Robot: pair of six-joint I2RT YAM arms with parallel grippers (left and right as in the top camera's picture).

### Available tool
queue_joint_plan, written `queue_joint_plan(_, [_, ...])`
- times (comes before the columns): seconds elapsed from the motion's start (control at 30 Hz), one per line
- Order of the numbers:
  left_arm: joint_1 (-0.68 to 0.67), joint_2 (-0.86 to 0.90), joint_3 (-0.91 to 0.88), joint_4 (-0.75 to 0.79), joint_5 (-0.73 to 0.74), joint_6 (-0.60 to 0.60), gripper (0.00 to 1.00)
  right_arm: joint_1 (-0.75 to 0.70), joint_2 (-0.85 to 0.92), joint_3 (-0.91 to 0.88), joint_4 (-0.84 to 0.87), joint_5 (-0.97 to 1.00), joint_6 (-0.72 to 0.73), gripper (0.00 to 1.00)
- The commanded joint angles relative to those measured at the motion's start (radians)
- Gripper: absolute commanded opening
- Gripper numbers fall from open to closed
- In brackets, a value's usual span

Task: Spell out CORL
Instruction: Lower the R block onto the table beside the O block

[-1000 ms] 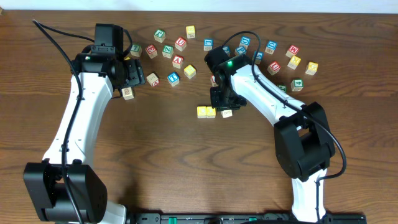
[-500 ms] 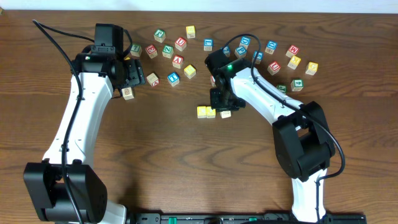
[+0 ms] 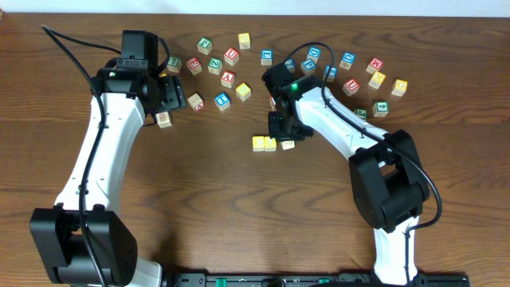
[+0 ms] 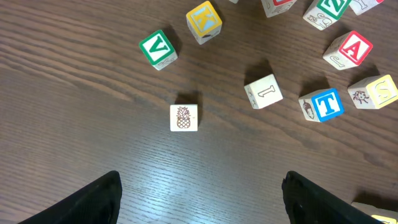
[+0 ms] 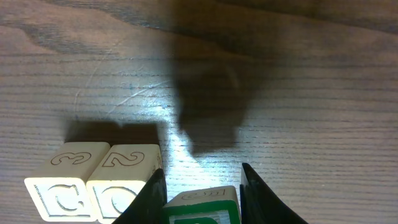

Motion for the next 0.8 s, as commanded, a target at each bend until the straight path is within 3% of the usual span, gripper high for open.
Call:
queue_joint_plan(0.0, [0.002,0.002,0.022,0.0,-0.016,-0.01,0.82,0.006,0.005,-0.012,0.005,0.009,0.013,0.21])
queue_joint_plan(0.77, [0.002,0.002,0.022,0.001,-0.016,-0.01,0.82,0.005,0.03,-0.017,0.024,0.021,0.024,0.26])
